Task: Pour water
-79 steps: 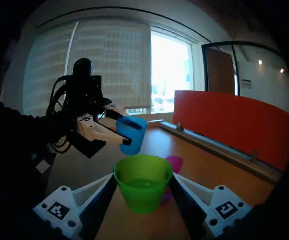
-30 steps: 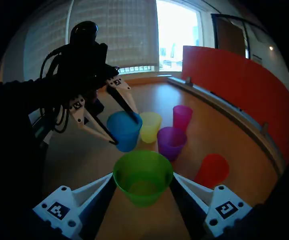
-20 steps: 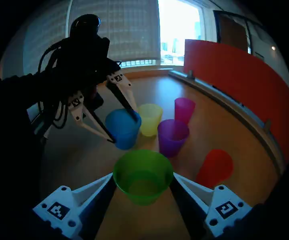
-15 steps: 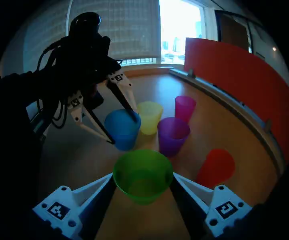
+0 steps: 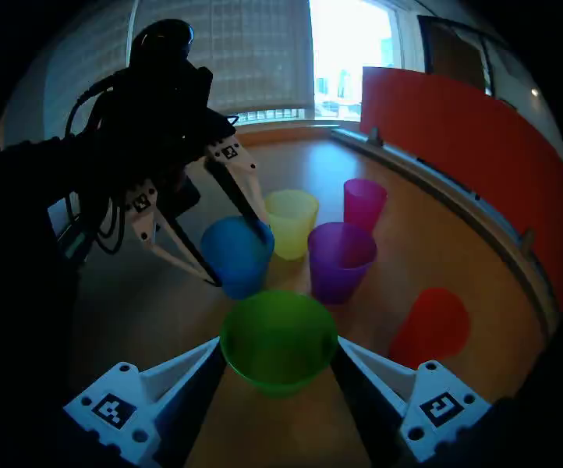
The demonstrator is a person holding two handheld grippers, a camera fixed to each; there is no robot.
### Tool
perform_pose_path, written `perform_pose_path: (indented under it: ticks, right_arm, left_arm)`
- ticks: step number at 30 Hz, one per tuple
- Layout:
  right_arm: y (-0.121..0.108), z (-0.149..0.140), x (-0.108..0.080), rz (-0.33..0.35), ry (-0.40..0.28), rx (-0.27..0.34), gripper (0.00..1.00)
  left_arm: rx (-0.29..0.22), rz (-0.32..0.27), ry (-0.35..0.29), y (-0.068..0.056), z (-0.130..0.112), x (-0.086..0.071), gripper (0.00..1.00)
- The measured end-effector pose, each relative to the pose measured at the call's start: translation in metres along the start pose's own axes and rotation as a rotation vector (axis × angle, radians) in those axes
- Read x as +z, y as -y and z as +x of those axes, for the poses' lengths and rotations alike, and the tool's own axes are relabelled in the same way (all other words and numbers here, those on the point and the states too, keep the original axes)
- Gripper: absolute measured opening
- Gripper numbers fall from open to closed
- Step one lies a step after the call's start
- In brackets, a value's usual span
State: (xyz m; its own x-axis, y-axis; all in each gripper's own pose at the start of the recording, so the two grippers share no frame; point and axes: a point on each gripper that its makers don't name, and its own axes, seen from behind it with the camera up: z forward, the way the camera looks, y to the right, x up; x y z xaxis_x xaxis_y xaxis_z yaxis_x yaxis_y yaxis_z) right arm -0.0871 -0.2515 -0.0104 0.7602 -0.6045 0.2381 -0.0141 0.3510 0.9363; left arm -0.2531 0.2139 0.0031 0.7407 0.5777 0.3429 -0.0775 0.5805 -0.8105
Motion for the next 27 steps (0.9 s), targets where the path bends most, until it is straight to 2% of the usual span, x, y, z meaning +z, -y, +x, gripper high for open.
perform_pose_path:
  ticks: [18,27]
  right_arm:
    - [0.002,-0.009,0.011,-0.004,0.017,0.000,0.91]
    - [0.002,-0.010,0.013,-0.009,0.011,0.005,0.91]
  left_arm:
    - [-0.034,0.005,-0.016,0.003,-0.012,0.003,0.88]
    - [-0.028,0.007,-0.001,0.000,-0.021,0.007,0.88]
